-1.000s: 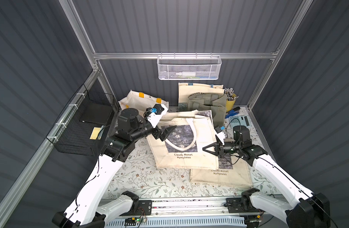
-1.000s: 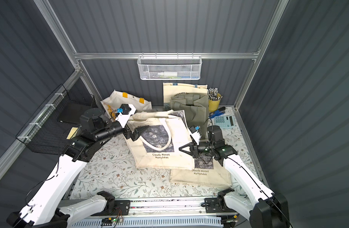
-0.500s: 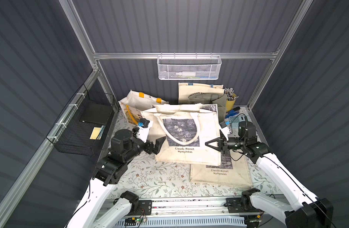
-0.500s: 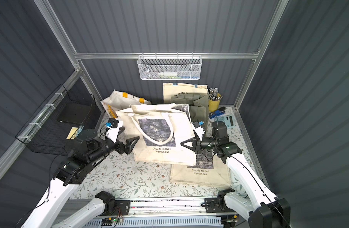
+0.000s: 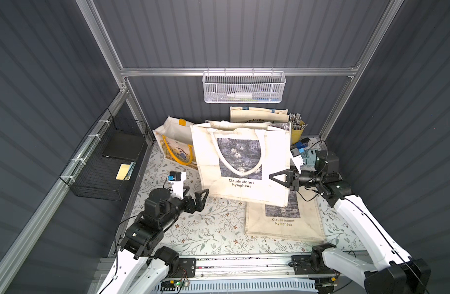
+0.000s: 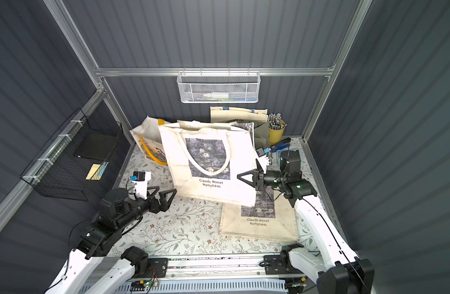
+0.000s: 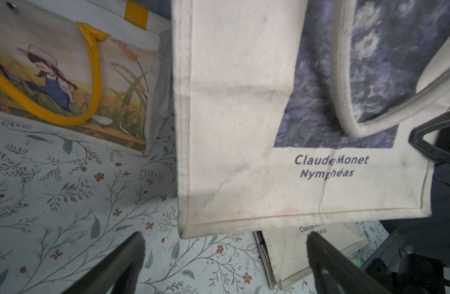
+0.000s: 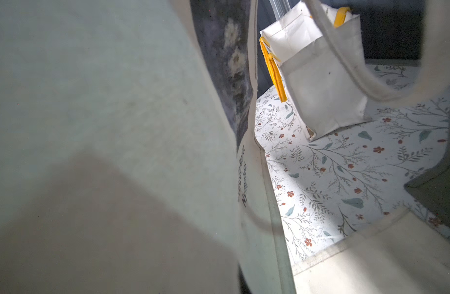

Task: Put away the canvas bag
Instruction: Place the canvas bag at the center of the board.

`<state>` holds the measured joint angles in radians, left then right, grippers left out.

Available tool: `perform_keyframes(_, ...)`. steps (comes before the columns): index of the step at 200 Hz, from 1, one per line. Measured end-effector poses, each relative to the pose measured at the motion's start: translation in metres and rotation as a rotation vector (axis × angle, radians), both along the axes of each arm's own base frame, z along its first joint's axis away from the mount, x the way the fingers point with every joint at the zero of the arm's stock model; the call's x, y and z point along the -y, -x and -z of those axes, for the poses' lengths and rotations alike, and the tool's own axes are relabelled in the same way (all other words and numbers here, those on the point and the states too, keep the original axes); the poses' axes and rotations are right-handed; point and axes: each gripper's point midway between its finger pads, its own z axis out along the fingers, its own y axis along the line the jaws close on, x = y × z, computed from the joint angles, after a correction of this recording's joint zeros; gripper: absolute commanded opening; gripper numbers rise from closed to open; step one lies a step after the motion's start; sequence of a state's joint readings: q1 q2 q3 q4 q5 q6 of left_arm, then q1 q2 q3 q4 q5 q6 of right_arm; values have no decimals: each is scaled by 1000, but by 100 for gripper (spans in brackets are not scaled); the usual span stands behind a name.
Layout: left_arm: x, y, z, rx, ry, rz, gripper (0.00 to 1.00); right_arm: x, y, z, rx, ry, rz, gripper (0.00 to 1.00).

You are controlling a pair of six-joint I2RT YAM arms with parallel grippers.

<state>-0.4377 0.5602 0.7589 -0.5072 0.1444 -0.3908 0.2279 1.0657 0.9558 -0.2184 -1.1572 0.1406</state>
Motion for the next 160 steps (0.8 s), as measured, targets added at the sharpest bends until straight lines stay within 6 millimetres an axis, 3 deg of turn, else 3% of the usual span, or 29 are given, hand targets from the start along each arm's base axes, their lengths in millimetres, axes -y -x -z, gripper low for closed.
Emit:
perform_keyframes(42, 19, -5, 23, -70, -31, 97, 99, 4, 8, -11, 41, -20, -20, 0)
perform_keyframes(71, 35, -13, 17, -94, -72, 209, 99, 8, 10, -22, 73, -32, -24, 0)
perform_keyframes(93, 27, -22, 8, -85, -72, 233, 100, 10, 10, -27, 100, -31, -19, 0)
perform_keyframes(130, -3, -52, 3, -121, 25, 225, 100, 15, 11, -29, 110, -30, -11, 0)
perform_keyframes(160, 10, -52, 1, -127, 90, 336, 100, 20, 11, -32, 120, -31, 7, 0)
